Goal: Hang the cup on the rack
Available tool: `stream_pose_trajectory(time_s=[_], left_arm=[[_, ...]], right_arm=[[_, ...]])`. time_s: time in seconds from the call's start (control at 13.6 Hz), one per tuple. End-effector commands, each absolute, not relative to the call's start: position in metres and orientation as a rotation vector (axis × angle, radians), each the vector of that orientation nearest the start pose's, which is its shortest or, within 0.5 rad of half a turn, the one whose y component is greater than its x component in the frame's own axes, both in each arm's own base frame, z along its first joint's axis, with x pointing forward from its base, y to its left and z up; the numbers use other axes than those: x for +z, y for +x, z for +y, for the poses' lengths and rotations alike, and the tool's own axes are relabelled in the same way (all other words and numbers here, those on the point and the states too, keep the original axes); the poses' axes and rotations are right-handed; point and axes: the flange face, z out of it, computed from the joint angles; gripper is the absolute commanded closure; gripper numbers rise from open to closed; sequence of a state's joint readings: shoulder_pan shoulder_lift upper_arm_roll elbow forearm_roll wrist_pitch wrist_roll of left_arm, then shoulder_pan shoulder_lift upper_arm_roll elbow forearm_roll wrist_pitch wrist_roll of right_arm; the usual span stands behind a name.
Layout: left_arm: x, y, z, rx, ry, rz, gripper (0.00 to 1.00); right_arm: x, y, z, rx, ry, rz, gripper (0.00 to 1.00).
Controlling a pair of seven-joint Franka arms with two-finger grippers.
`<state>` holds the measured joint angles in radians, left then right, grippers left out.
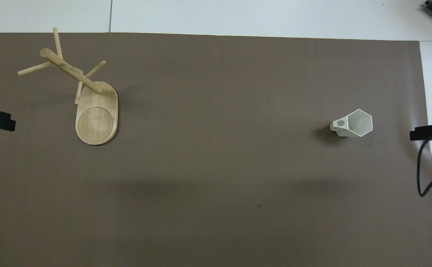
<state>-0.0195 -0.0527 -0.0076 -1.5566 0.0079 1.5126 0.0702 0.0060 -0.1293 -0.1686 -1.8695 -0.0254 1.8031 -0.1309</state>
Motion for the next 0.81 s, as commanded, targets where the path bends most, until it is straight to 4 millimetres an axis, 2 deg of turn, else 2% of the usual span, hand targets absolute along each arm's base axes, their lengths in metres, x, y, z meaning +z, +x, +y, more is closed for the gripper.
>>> stream_pose_trajectory(time_s=[0.0,0.37,0.74], left_arm=[[0.656,0.524,-0.01,-0.015,-3.143,0.157,0.0],[0.656,0.524,-0.01,-0.015,-3.143,0.157,0.0],[0.655,0.524,-0.013,-0.015,-3.143,0.162,0.0]], right_arm=[[0.55,0.528,-0.094,-0.145,-3.145,0.01,0.0],[0.507,0.562,-0.101,-0.207,-3.168,-0.095,0.0],[0.452,0.591,-0.104,-0.219,-3.186,-0.137,0.0]])
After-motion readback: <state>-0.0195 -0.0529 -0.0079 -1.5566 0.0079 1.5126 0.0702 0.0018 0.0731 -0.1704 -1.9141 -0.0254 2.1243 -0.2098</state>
